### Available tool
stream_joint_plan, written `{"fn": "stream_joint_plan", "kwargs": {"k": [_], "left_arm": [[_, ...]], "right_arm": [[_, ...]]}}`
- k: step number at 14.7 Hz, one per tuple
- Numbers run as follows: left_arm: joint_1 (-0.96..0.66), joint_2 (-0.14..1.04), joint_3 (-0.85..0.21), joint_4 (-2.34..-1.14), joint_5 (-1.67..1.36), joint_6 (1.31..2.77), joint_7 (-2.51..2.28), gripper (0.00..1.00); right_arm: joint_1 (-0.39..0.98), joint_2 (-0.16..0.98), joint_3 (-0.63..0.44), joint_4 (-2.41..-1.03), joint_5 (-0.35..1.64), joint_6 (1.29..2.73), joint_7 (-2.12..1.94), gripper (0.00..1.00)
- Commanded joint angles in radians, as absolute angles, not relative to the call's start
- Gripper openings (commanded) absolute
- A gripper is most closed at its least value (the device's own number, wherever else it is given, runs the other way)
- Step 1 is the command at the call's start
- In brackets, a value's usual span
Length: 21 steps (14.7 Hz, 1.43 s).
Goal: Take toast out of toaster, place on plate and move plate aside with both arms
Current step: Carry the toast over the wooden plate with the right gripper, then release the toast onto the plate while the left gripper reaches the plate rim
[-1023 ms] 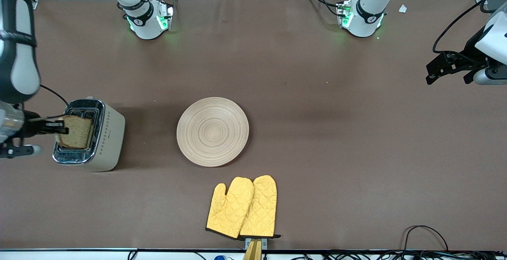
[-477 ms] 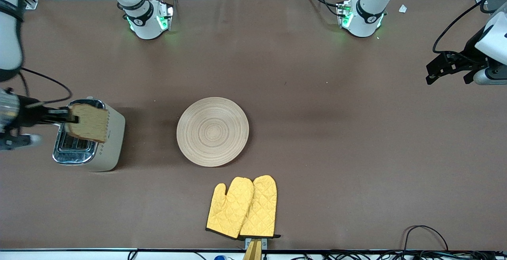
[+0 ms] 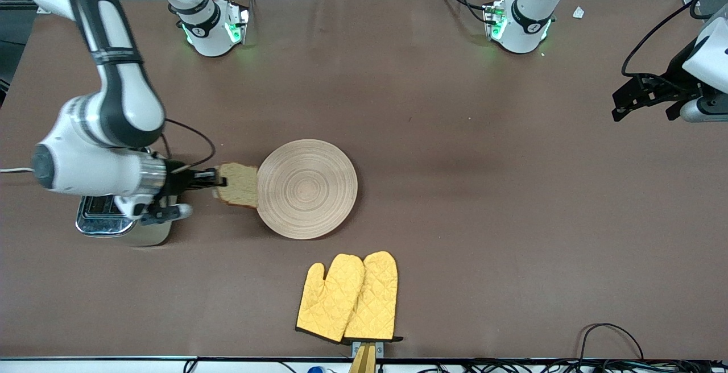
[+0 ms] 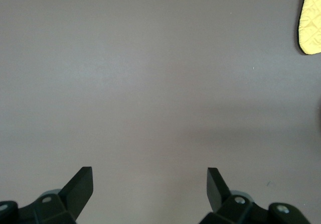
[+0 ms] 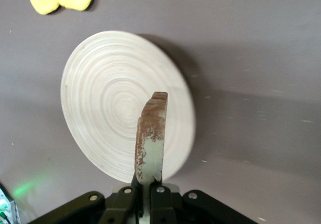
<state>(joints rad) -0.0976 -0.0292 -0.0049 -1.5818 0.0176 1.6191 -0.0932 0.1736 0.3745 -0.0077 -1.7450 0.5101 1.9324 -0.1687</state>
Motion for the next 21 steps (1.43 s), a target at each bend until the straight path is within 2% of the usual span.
{"fn": "stream_joint_plan", "kwargs": {"k": [1, 3, 6, 13, 14, 15, 16, 17, 18, 21], "left_arm": [[-0.092, -0.025, -0.005, -1.566, 0.005, 1.603, -0.069, 1.0], [-0.091, -0.025, -0.005, -1.566, 0.005, 1.601, -0.069, 1.0], [-0.091, -0.023, -0.003, -1.568, 0.005, 1.601, -0.069, 1.0], [-0.091, -0.023, -0.005, -1.566, 0.005, 1.597, -0.068, 1.0], [-0.091, -0.021, -0.003, -1.566, 0.005, 1.597, -0.061, 1.0], [-0.091, -0.02, -0.005, -1.568, 0.005, 1.597, -0.051, 1.0], [-0.092, -0.012, -0.005, -1.568, 0.003, 1.595, -0.037, 1.0], [-0.091, -0.006, -0.005, -1.568, -0.003, 1.595, -0.023, 1.0], [-0.091, 0.003, -0.005, -1.572, -0.036, 1.594, -0.002, 1.0], [-0.1, 0.069, -0.005, -1.583, -0.184, 1.594, 0.0, 1.0]], "right_arm": [[0.267, 0.333, -0.017, -1.857, 0.654, 2.02, -0.106, 0.0], [0.346, 0.333, -0.017, -1.936, 0.751, 2.141, -0.101, 0.0], [0.388, 0.344, -0.015, -1.945, 0.825, 2.222, -0.1, 0.0], [0.319, 0.429, -0.021, -1.948, 0.848, 2.276, -0.288, 0.01], [0.319, 0.431, -0.023, -1.953, 0.847, 2.283, -0.29, 0.07], [0.311, 0.44, -0.025, -1.956, 0.845, 2.28, -0.29, 0.25], [0.298, 0.442, -0.025, -1.956, 0.842, 2.279, -0.291, 0.58], [0.293, 0.442, -0.026, -1.957, 0.839, 2.278, -0.291, 0.75], [0.284, 0.443, -0.026, -1.957, 0.838, 2.275, -0.293, 0.86], [0.236, 0.453, -0.026, -1.956, 0.838, 2.237, -0.291, 0.97]]}}
